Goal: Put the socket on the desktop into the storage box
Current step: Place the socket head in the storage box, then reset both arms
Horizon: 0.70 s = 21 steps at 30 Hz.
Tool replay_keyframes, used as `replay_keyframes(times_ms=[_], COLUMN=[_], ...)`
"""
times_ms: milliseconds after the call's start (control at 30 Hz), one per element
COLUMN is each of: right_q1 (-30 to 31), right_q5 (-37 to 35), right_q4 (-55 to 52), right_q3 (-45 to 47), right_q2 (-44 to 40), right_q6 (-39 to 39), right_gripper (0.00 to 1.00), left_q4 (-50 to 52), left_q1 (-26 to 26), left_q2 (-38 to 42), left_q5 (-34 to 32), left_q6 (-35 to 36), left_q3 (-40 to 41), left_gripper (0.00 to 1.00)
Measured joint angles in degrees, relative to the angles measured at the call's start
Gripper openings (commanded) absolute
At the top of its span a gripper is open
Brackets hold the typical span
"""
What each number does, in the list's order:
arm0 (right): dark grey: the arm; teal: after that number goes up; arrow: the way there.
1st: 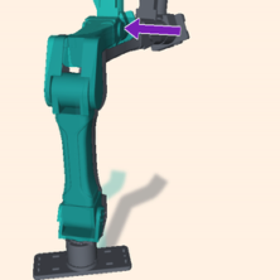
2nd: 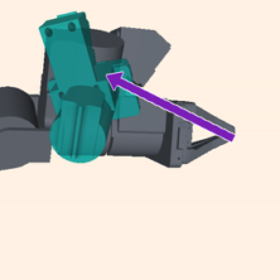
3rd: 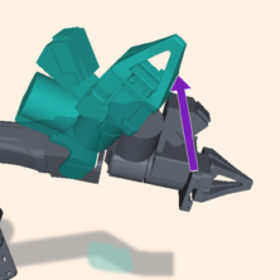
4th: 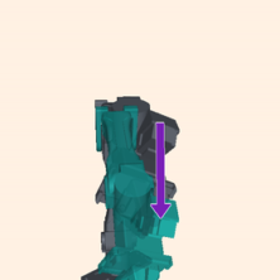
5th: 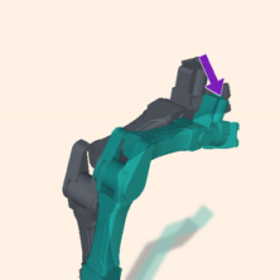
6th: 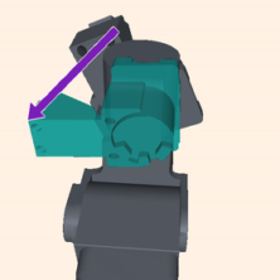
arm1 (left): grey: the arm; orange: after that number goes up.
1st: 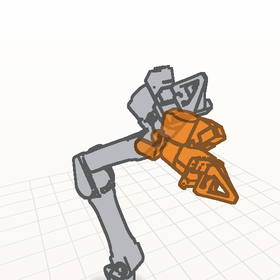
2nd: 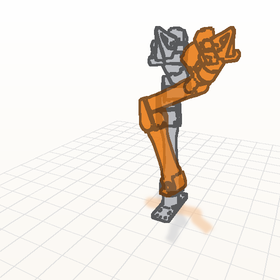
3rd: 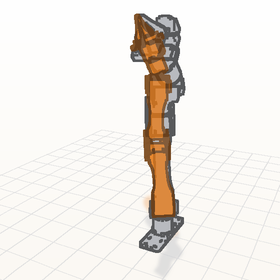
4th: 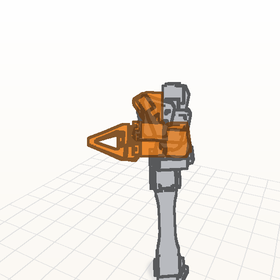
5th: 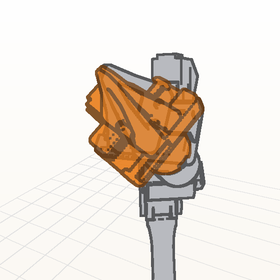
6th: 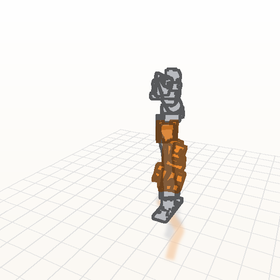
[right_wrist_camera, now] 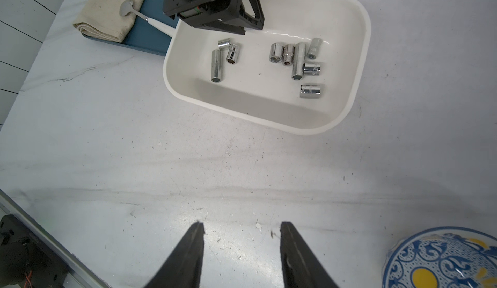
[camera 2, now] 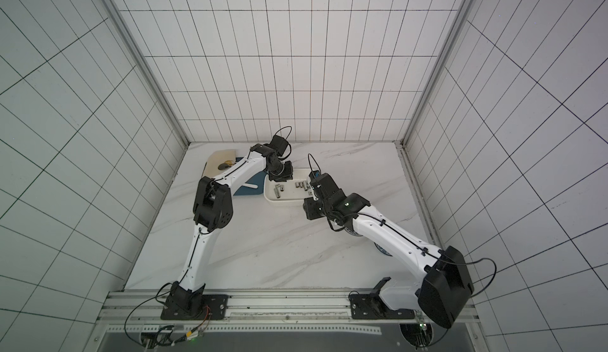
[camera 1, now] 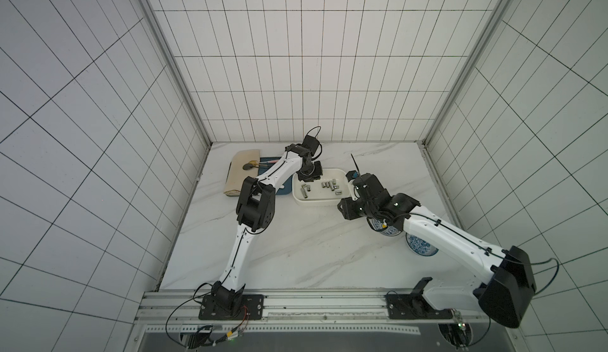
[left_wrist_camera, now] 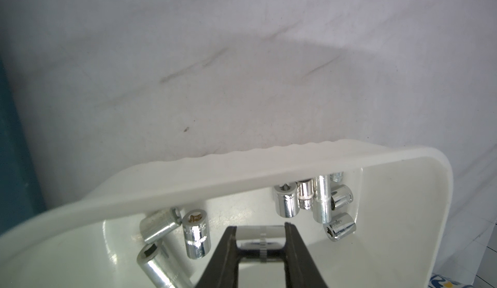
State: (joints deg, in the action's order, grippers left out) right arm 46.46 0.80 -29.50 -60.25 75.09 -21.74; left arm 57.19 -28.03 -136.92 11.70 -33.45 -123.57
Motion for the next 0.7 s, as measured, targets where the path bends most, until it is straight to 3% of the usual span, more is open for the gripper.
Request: replay_keyframes(times_ms=[433, 700], right_q1=[0.0, 0.0], right_q5=[0.0, 0.0], right_q4=[0.0, 0.0], right_q3=[0.0, 0.0], right_q2=[0.0, 0.0], right_q6=[0.0, 0.0], right_gripper=[0.49, 0.49], left_q4=[0.0, 0.0], left_q1=[0.0, 0.0], left_q2=[-0.1, -0.1], left_q5=[0.2, 0.2], left_q6=[-0.1, -0.2], left_q3=[0.0, 0.0], left_gripper=[0.39, 0.4])
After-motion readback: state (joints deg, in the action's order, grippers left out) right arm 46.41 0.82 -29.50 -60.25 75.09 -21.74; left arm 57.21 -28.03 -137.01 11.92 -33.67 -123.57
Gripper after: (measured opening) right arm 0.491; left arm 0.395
